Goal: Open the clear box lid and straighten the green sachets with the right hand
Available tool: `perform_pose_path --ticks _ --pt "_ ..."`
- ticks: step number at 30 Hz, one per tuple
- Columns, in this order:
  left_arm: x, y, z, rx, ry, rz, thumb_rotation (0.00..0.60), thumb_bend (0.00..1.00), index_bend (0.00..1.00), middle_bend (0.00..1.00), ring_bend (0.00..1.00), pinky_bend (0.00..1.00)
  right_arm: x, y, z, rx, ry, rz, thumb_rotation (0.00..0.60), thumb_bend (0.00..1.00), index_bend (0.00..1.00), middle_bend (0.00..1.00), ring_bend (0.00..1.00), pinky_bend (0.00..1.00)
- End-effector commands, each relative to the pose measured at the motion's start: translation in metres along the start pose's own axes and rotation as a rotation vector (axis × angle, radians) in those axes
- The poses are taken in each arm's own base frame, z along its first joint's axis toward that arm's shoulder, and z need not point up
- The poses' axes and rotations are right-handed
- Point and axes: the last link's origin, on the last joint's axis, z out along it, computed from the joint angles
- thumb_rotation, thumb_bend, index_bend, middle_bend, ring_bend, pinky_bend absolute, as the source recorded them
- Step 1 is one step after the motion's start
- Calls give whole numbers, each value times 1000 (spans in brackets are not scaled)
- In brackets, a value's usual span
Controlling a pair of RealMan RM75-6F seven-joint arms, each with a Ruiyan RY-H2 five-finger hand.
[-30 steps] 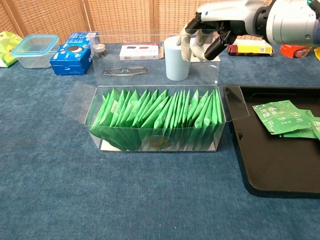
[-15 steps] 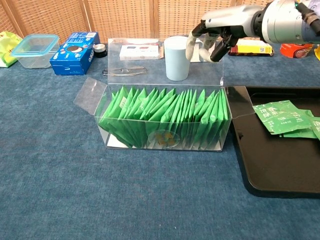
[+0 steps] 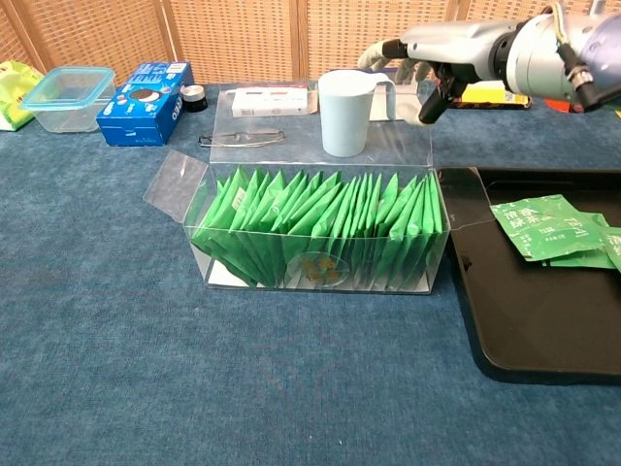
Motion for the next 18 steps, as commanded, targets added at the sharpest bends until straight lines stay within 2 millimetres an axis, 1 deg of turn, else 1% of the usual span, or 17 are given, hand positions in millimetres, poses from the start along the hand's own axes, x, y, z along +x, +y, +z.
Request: perform_pose_path --ticks 1,3,6,10,12,15,18 --pt "0 -1 -1 0 0 1 600 189 186 190 155 262 -2 -1 -1 9 18 -1 600 386 41 18 149 196" --pt "0 -1 -1 0 0 1 600 189 186 190 155 262 0 -2 -3 20 42 12 600 277 33 18 149 196" --pt "1 -1 -1 0 5 -1 600 189 186 190 155 262 8 -6 -7 49 99 51 600 179 51 22 149 196" --pt "2 -2 -2 -3 14 -4 600 189 186 190 154 262 20 -14 -20 130 185 140 600 124 107 38 147 196" --pt "2 -1 -2 -5 21 -5 600 189 186 190 154 262 21 -18 -29 185 193 173 600 108 145 54 146 196" --pt "2 -1 -3 -12 27 -7 600 189 186 190 154 262 13 -21 -43 269 126 153 600 80 177 58 131 194" --pt "4 0 -4 -16 34 -7 600 189 186 190 154 262 10 -25 -47 307 104 114 600 69 212 58 120 192"
